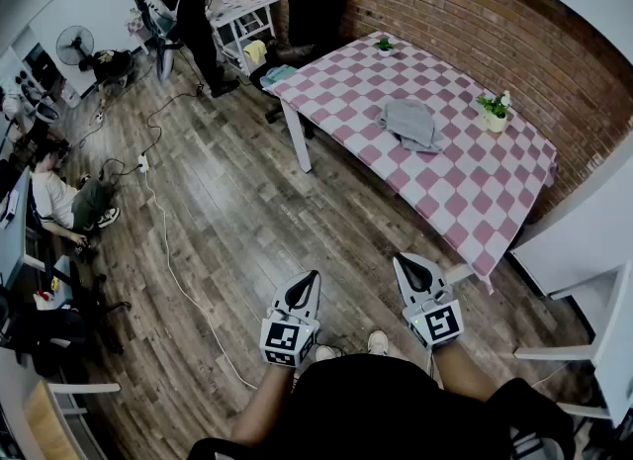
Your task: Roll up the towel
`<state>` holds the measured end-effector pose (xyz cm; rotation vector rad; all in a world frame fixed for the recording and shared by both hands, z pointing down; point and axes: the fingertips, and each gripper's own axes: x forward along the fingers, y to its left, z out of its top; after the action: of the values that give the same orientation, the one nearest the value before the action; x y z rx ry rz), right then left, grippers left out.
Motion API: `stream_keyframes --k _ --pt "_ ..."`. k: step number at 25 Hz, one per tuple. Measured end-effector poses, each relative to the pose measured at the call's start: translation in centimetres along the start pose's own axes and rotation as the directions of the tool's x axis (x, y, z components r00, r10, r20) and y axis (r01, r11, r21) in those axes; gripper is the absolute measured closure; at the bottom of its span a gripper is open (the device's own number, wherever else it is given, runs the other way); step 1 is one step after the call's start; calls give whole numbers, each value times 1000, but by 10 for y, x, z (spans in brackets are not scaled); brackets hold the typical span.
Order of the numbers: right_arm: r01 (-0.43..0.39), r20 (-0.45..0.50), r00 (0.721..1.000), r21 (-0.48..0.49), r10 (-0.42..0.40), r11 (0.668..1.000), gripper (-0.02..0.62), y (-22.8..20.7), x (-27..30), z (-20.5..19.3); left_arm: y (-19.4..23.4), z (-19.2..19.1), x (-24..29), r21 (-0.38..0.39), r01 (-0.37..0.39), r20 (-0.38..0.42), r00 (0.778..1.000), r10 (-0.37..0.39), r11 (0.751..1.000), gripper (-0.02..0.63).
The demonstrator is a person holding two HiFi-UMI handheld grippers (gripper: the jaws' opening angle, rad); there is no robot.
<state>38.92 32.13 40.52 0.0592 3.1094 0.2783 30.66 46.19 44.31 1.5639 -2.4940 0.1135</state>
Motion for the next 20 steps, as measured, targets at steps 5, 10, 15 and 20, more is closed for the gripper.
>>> stream_keyframes --k 5,10,15,20 --pt "10 10 1000 8 -10 1000 597 7 1 4 3 -6 -7 -2 16 0 1000 -16 1000 611" --pt "10 2 1000 0 -10 1000 598 16 3 6 12 -3 -16 -1 8 13 1000 -8 1000 610" --pt "22 1 1000 0 -22 1000 598 27 13 13 28 -3 -24 2 3 20 1000 -3 1000 610" --pt "34 27 999 -12 -34 999 597 45 23 18 46 3 -33 28 14 44 999 -16 1000 609"
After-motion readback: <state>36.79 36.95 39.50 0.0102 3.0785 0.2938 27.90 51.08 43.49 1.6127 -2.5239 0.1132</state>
